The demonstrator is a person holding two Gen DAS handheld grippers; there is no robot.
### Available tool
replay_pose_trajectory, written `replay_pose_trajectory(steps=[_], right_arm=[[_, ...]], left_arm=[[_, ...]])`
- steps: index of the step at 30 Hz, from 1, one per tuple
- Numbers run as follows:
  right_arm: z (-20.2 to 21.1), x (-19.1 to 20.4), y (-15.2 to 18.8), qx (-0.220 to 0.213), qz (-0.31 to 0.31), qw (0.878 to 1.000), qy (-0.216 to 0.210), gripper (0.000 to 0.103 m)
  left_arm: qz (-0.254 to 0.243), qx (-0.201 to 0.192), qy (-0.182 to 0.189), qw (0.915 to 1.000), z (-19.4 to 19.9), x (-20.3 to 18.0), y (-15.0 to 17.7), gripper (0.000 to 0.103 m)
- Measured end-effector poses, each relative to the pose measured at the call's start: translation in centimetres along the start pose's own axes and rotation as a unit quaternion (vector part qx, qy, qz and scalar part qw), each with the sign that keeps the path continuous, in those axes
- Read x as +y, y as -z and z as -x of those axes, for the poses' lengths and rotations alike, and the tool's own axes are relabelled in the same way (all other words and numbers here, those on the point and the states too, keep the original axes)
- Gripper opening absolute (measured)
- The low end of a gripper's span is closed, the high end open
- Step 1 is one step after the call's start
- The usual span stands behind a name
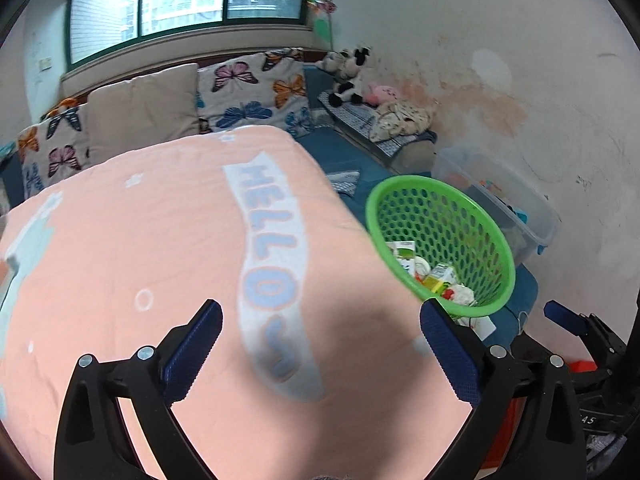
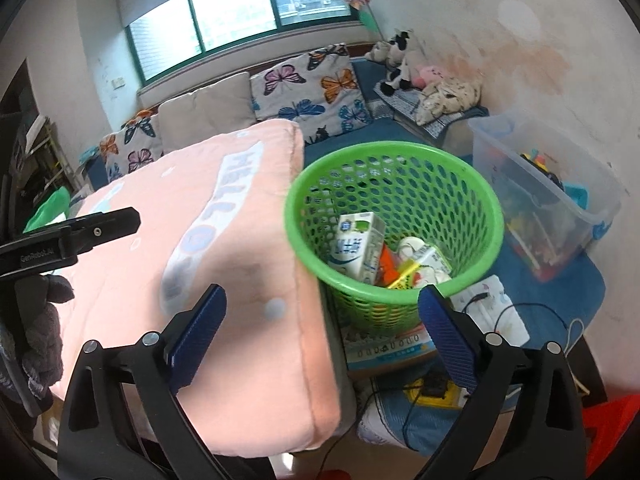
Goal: Collect trash
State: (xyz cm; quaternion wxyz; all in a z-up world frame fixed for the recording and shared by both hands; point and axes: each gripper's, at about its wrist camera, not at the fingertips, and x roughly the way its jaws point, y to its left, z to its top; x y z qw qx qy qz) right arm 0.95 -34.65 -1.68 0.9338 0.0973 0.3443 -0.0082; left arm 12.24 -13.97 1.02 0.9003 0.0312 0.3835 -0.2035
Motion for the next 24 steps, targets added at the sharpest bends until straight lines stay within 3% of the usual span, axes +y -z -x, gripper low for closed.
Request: replay_pose_trajectory(steps=[11,24], right_arm=[[-0.1,3.3,0.2,-0.006,0.021,1.0,-0.021,0.098],[-1.2,7.7,0.3,-0.004,0.059,0.997,-0.044,0.098]], left_arm=[[0.016,-0.011,-0.053,0.9984,2.5,3.6,3.6,0.096],[0.048,-0.036,-0.13,0.9897,5.1,8.0,6.2,0.096]])
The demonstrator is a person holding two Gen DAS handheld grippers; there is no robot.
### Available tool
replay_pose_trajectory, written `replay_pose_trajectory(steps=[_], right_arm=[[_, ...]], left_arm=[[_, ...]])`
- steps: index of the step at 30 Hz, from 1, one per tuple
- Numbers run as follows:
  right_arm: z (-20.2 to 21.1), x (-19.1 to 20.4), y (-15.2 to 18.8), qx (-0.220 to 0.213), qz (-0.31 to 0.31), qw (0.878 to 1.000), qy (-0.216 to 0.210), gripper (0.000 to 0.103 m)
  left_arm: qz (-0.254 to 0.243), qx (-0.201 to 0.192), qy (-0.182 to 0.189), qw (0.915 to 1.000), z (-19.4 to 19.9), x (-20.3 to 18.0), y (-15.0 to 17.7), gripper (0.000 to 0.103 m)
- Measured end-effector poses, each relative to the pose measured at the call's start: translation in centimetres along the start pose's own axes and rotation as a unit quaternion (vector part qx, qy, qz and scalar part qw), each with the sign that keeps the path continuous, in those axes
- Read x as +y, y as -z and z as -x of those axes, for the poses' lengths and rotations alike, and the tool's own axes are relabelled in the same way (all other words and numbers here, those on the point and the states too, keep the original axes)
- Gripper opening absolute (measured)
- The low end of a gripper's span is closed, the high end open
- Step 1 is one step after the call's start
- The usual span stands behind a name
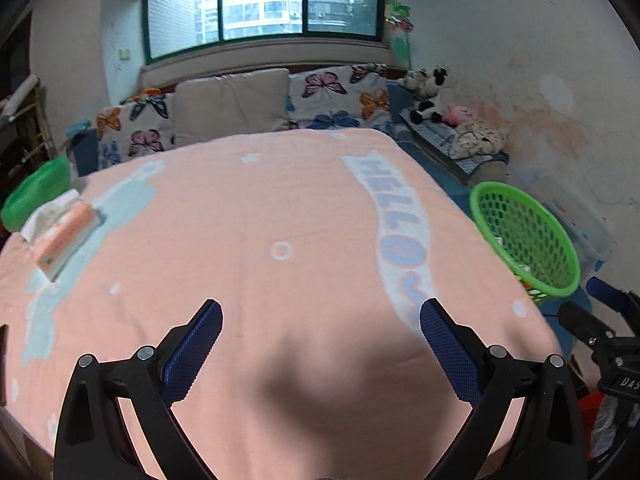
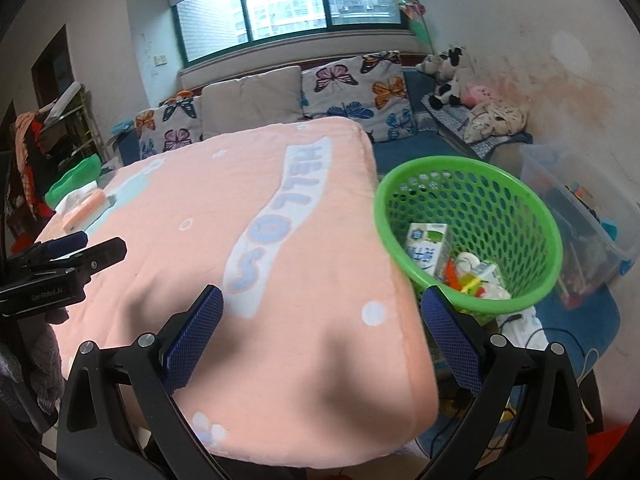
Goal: Collect trash
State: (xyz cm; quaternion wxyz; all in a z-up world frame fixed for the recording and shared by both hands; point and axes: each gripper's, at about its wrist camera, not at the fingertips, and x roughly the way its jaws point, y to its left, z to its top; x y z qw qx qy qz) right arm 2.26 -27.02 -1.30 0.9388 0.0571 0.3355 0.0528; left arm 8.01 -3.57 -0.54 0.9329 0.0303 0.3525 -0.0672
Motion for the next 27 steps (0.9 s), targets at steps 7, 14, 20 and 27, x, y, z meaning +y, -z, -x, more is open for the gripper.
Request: replay_pose_trajectory(steps=[7,14,20,27], right_arm=[[-0.7,1.7,-0.4,-0.001,0.018,1.0,-0.014,0.098],[-1.0,2.6,-0.4,-0.002,0.021,0.999,-0.029,0.098],[-0.8,2.7,-0.5,-0.006,0.023,0.999,-0.033,0.098],[-0.4,2.9,-0.3,-0.007,0.025,0.999,-0.036,0.098]], left_arm=[[0.009,-0.008,-0.028,0.9995,0.9,2.0,1.1,0.096],[0.023,-0.006,-0.046,0.9986,1.3,3.6,2.2,0.096],[0.027,-0.014,-0.063,0.9975,1.9,4.1,2.5,0.096],[0.031,-0.015,-0.072,0.9968,2.1,4.9,2.9,0.096]])
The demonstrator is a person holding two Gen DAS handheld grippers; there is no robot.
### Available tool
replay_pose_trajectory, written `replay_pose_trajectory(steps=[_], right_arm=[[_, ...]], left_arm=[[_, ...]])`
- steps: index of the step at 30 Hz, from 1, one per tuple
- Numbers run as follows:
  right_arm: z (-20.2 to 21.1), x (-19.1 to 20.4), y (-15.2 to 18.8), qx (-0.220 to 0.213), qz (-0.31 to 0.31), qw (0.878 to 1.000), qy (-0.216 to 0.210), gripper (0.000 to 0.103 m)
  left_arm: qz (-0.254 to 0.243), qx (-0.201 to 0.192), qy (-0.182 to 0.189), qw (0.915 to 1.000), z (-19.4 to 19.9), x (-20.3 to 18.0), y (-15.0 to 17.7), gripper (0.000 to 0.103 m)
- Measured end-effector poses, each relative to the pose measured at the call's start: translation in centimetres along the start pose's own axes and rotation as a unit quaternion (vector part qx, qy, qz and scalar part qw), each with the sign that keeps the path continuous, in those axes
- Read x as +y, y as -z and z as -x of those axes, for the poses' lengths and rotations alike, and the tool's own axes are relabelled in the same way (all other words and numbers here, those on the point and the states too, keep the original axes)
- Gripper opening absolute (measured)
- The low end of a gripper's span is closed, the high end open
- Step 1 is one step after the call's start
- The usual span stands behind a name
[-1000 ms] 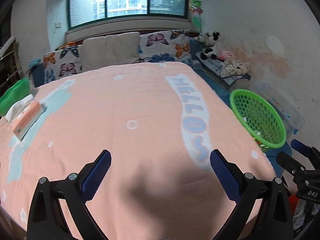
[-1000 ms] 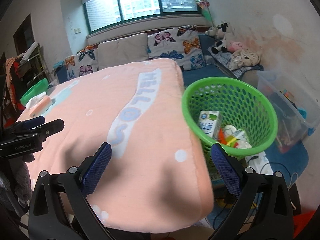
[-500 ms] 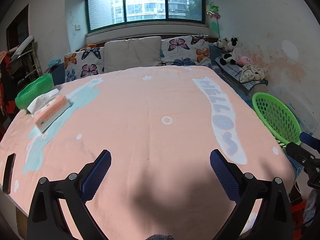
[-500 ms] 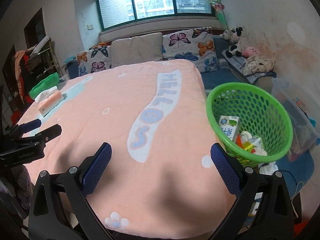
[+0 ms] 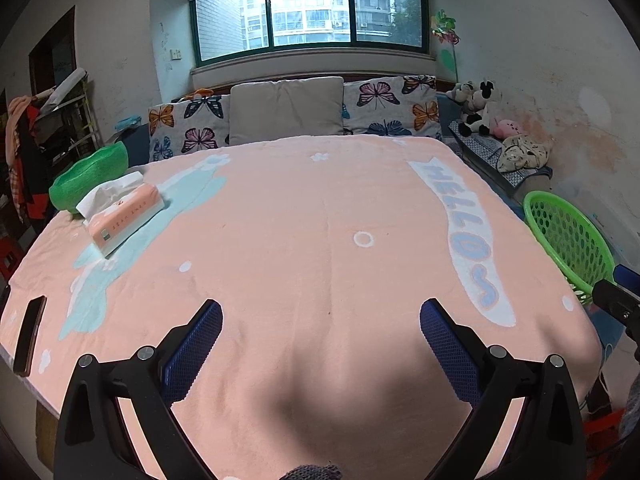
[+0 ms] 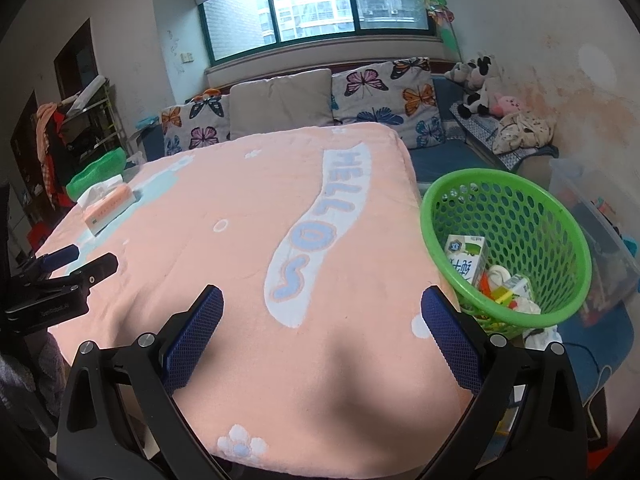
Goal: Collect trash
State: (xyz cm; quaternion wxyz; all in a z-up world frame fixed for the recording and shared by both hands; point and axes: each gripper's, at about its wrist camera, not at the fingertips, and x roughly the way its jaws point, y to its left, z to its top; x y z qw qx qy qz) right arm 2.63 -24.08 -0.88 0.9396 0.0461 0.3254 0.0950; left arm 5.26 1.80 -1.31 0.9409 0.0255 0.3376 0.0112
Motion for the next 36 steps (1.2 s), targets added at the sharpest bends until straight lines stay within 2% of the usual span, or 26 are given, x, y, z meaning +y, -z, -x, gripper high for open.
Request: replay_pose_trajectory(steps=[11,36], right_arm=[[0.6,1.2,0.6,-0.005,0.012,1.0,0.0,0.098],[0.9,1.8,1.4,-0.012,0.022,1.0,0.005,0.099]], left_arm=[[-0.001,-0.005,-0.014,0.9999,0.6,1.0,0.9,0.096],[0.004,-0.012,-0.012,0.9999,1.8,1.1,1.3,0.096]])
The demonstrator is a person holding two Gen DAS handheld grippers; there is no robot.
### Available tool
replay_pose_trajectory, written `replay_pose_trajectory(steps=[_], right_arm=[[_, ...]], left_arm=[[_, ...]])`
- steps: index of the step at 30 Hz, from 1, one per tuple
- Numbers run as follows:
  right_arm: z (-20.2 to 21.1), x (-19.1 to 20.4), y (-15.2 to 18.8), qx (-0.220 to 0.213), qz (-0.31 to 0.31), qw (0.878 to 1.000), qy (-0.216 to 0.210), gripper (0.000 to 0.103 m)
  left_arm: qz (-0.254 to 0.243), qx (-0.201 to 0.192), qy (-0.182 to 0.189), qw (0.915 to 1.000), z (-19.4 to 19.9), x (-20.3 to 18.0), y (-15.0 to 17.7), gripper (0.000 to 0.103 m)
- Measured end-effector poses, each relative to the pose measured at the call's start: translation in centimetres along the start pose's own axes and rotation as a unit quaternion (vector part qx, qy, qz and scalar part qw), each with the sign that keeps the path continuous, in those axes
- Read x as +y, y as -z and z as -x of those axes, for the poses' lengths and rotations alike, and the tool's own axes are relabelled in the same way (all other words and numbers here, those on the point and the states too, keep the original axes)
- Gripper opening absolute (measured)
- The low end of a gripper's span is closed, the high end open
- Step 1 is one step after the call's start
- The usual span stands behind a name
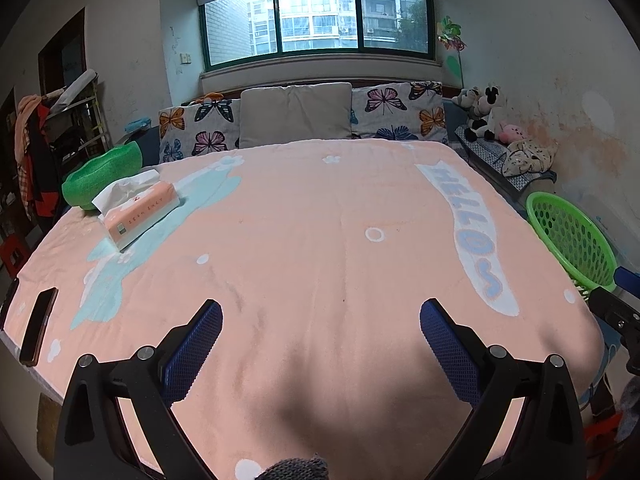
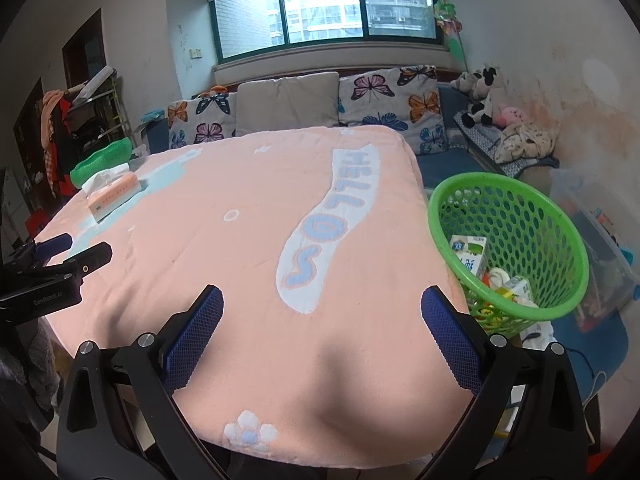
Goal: Collect trash
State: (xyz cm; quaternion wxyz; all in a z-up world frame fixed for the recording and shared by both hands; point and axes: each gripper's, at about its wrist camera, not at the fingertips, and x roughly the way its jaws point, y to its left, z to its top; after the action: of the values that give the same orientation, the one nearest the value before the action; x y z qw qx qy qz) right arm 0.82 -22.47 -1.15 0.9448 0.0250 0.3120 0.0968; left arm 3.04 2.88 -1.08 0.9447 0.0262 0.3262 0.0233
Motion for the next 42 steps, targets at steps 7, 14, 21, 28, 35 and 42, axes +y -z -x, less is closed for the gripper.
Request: replay_pose_trajectory(steps=[7,14,21,28,35,42], right_arm=[[-0.33,0.26,0.17,0.002,0.01,1.0,0.007,0.099],[-0.29,0.21,0.08,-0.002,0.011,1.0,0.008,0.099],[-0.45,0.32,0.03,0.0,0.013,1.0,0.004,0.099],[-0.57,0.37,0.15,0.002,0.012,1.0,0.002,0.099],[-0.69,0.41,0.09,0.004,0.012,1.0,0.0,0.099],[-0.86,0.53,0.07,0.004,0.012,1.0,-0.002,0.099]], left_arm=[[-0.003,0.004,-0.002,1.0,-0.08,-0.33,0.24,0.096],[-0.004,0.007,-0.003,1.0,-0.26,-0.59,0.39,0.096],[-0.002,0.003,-0.005,1.0,-0.17,-0.48,0.43,0.096],[-0.002,0.005,-0.007,1.0,-0.09,-0.44,0.34,0.096],[-0.001,0.005,-0.006,1.0,-0.12,-0.28,0.3,0.096],[-0.003,-0.002,-0.011,0.9999,-0.08,-0.29,0.33,0.096]])
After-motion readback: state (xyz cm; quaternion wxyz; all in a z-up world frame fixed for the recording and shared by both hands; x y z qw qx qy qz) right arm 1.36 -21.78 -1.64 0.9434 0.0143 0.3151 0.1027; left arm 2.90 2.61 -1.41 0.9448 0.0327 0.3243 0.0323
